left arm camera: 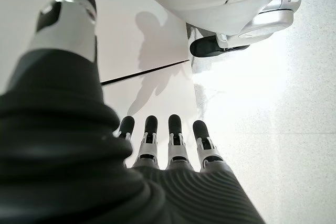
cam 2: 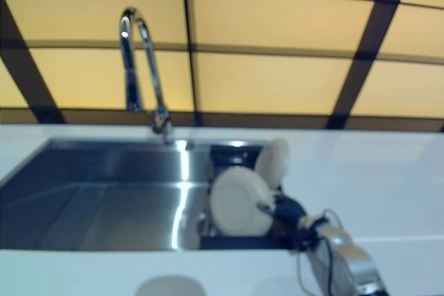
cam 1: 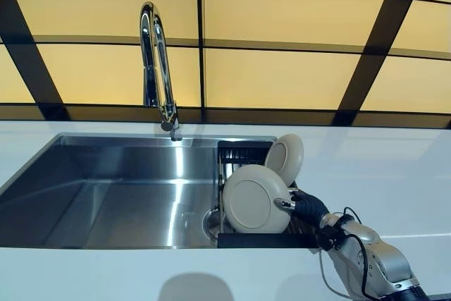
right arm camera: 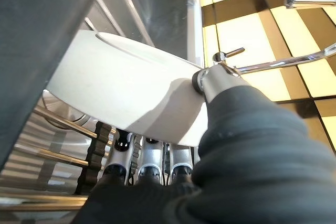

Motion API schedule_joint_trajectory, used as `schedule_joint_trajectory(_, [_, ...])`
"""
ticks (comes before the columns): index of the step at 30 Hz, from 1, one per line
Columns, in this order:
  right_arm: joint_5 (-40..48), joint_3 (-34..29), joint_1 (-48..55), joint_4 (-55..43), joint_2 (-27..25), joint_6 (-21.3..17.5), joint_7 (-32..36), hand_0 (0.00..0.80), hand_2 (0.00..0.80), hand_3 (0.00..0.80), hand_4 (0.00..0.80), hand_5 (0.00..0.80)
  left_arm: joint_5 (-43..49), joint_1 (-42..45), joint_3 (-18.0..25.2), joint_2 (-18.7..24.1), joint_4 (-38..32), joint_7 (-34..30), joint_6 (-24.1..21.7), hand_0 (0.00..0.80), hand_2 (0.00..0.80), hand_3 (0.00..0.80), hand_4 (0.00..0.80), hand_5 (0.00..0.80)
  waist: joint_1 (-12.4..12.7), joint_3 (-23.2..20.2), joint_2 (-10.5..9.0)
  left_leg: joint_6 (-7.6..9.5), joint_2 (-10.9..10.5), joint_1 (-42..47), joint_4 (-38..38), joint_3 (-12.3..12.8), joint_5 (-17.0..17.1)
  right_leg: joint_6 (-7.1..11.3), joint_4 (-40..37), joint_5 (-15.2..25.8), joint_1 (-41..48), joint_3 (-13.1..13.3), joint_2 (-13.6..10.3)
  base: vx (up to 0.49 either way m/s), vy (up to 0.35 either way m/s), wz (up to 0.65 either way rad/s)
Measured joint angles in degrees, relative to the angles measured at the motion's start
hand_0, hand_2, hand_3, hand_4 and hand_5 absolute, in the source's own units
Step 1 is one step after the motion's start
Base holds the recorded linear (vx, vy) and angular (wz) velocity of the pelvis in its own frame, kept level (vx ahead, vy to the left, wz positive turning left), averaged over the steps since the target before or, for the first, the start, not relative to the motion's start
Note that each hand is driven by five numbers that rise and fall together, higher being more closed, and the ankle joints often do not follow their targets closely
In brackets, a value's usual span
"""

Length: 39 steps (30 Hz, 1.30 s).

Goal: Take plates into dishwasher

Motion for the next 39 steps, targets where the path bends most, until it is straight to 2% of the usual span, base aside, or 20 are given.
schedule_joint_trajectory(23, [3.28,-1.44,0.39,-4.54,-2.07,-4.37,-0.62,0.8,0.8,0.8,0.8,0.8,0.01,0.03,0.04,-0.18,0.14,-0.02,-0.99,0.0,0.0,0.0,0.0,0.0,-0.06,-0.07,-0.12,-0.02,0.0,0.02,0.0,0.03,0.01,0.0,0.01,-0.05,0.0,0.0,0.0,0.0,0.0,0.0])
schedule_joint_trajectory(39, [4.66,-2.61,0.39,-6.01,-2.2,-4.91,-2.69,0.8,0.8,0.8,0.8,0.8,0.01,-0.01,0.04,-0.21,0.6,-0.03,-1.14,0.0,0.0,0.0,0.0,0.0,-0.08,-0.44,-0.71,-0.03,0.01,-0.04,0.0,0.05,-0.01,-0.01,0.01,-0.07,-0.05,0.01,0.0,0.0,0.0,0.0])
